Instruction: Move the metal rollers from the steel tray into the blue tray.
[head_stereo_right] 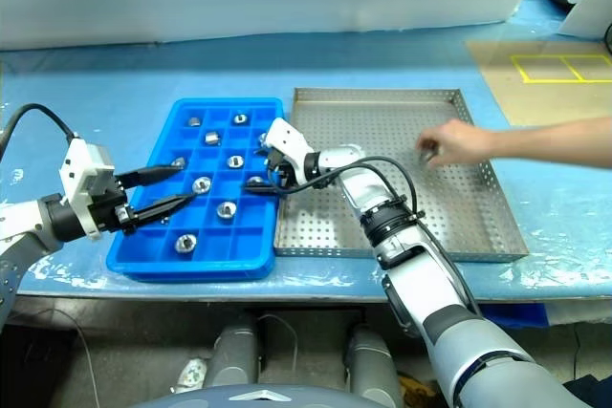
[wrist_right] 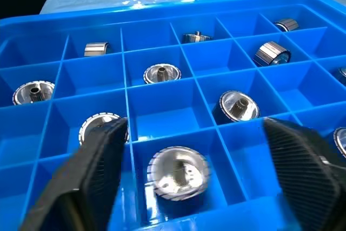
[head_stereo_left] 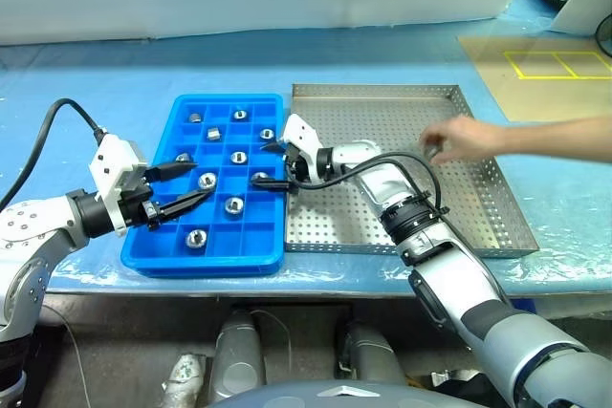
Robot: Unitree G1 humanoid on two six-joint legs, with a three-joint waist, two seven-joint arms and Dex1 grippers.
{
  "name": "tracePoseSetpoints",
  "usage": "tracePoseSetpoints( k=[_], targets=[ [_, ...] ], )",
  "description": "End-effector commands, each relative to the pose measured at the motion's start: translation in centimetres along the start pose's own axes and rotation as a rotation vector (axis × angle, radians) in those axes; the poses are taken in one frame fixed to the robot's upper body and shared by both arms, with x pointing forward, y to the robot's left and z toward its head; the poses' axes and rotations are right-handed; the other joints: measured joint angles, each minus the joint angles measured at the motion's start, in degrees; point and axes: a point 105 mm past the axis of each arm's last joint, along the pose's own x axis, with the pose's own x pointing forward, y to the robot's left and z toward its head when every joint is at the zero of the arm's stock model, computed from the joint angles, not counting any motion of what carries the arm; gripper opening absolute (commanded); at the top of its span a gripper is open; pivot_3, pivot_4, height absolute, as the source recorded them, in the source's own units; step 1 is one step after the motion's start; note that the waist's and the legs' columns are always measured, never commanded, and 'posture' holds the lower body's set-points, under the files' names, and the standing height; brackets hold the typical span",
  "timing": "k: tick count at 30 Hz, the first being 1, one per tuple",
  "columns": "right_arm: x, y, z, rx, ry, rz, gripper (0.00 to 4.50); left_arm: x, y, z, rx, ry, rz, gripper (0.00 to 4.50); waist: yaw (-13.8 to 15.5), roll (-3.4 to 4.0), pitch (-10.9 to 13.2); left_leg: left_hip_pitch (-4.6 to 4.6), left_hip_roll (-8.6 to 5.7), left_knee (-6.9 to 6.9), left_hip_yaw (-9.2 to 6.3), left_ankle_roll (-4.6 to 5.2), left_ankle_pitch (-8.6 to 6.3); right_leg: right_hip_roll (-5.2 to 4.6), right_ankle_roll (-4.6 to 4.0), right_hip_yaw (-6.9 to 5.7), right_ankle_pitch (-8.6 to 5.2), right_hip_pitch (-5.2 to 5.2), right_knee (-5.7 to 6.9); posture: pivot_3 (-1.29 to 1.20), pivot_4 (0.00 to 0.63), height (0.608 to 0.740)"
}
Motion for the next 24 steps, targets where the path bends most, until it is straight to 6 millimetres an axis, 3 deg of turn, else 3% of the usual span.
tracePoseSetpoints(
  k=[1,9,17,24],
  targets=[
    [-0.5,-0.6,1.8,-0.040,-0.051,-0.027,4.49,0.0,0.3,0.9,0.033,-0.025,0.001,3.09,0.02,0.00,0.00,0.00,0.00,0.00,0.00,0.00,0.00,0.00,0.00,0.00,0.00,0.00,0.01,0.16,0.150,0.740],
    [-1.9,-1.3,3.6,-0.051,-0.098,-0.055,4.49,0.9,0.6,1.1,0.040,-0.037,-0.026,3.09,0.02,-0.01,-0.01,0.00,-0.01,0.02,0.00,-0.02,0.02,0.00,0.00,0.01,0.00,0.01,0.04,0.13,0.150,0.740],
    [-5.6,-3.5,3.1,-0.043,-0.074,-0.184,4.49,3.0,0.5,1.3,0.043,-0.068,-0.098,3.09,-0.24,-0.02,-0.01,0.01,-0.03,0.07,0.01,-0.23,0.14,0.00,0.01,0.03,0.01,0.03,0.05,0.01,0.150,0.740],
    [-13.1,-5.7,0.7,-0.002,0.017,-0.417,4.49,6.2,0.4,1.7,0.042,-0.111,-0.211,3.09,-0.98,-0.03,-0.02,0.02,-0.09,0.15,0.01,-0.27,0.18,-0.01,0.02,0.08,0.03,0.15,0.04,-0.12,0.150,0.740]
  ],
)
